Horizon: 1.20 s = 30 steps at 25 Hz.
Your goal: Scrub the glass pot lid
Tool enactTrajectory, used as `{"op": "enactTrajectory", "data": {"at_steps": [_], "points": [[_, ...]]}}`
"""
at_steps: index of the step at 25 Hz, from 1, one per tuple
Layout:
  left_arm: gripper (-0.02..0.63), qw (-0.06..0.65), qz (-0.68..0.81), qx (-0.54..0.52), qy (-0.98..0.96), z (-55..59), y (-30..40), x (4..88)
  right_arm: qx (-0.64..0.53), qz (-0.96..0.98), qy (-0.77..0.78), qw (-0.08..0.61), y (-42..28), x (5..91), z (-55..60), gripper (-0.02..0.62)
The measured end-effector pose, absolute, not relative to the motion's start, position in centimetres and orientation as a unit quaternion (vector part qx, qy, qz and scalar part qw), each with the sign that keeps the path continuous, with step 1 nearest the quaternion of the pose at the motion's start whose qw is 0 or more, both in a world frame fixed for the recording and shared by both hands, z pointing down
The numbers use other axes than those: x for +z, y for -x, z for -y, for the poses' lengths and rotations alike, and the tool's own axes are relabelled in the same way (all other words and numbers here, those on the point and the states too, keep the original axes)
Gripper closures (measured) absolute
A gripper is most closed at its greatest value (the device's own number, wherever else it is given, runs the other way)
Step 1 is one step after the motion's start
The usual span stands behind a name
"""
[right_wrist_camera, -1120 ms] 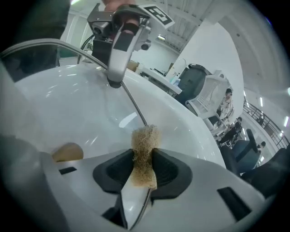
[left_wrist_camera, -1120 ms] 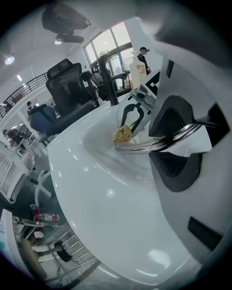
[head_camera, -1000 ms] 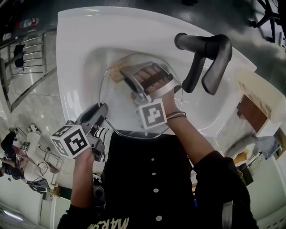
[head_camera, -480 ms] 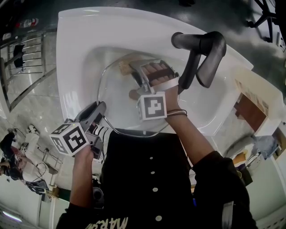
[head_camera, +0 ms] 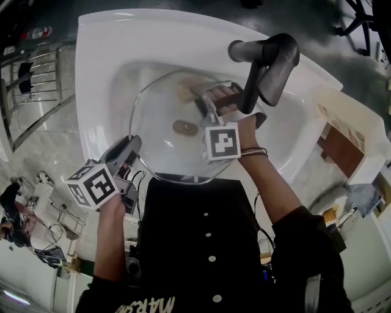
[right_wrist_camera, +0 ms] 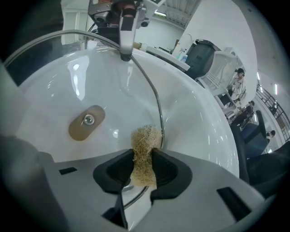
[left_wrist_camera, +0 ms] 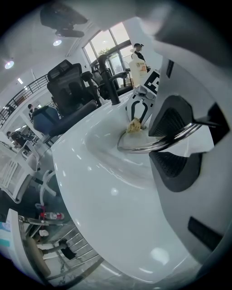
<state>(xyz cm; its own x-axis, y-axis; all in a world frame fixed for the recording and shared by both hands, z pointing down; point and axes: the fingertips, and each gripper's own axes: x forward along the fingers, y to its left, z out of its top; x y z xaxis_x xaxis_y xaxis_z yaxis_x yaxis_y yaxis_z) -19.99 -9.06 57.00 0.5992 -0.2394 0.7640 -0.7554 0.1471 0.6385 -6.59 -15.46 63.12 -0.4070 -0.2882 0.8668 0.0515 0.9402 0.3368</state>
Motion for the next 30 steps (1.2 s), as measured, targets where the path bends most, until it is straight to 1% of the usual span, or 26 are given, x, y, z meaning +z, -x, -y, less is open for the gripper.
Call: {"op": "enactTrajectory", "data": {"at_steps": [6,13,21,30], "points": [[0.482,0.641,0.403,0.200,-0.621,9.0,20.0,57.0,-0.175,0.802,-0.030,0.571,3.6,63.7,14.1,0.459],[0.482,0.640,0.408,0.200,-0.620,9.0,20.0,57.0,-0.181,0.787,0.018,0.590,1.5,63.3,12.8,0.459],[0.480,0.641,0.408,0.198,-0.619,9.0,19.9,56.9,-0.178,0.777,0.063,0.601,-0.1,62.5,10.6,0.460],[0.482,0.644,0.407,0.195,-0.618,9.0,19.9,56.9,-0.161,0.774,0.074,0.607,-1.3,61.7,8.5,0.460]]}}
